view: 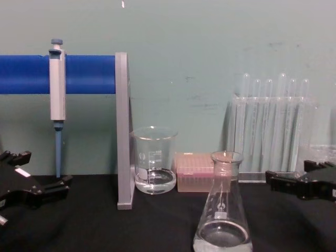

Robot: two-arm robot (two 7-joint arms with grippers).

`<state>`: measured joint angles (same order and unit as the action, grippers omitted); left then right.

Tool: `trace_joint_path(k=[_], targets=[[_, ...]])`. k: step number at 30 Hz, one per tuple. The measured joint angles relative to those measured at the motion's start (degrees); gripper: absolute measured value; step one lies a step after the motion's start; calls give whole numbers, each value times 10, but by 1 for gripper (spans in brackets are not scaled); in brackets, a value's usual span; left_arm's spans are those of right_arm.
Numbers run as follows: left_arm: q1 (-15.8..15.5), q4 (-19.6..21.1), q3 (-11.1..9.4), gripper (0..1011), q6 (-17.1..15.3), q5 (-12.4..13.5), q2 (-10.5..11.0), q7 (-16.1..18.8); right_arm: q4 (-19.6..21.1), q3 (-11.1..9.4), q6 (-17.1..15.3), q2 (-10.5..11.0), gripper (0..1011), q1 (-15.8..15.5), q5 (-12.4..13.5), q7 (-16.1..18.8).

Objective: Grasp the erlenmeyer flask with one hand, shake it three times, then place it back.

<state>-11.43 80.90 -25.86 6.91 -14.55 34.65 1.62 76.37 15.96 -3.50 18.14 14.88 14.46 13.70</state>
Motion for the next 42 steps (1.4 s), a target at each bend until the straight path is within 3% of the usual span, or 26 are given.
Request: trace_joint_path(k=[42], targets=[[0,0,0,1001,0,0,0,0,1,1,1,1,1003,0,3,0]])
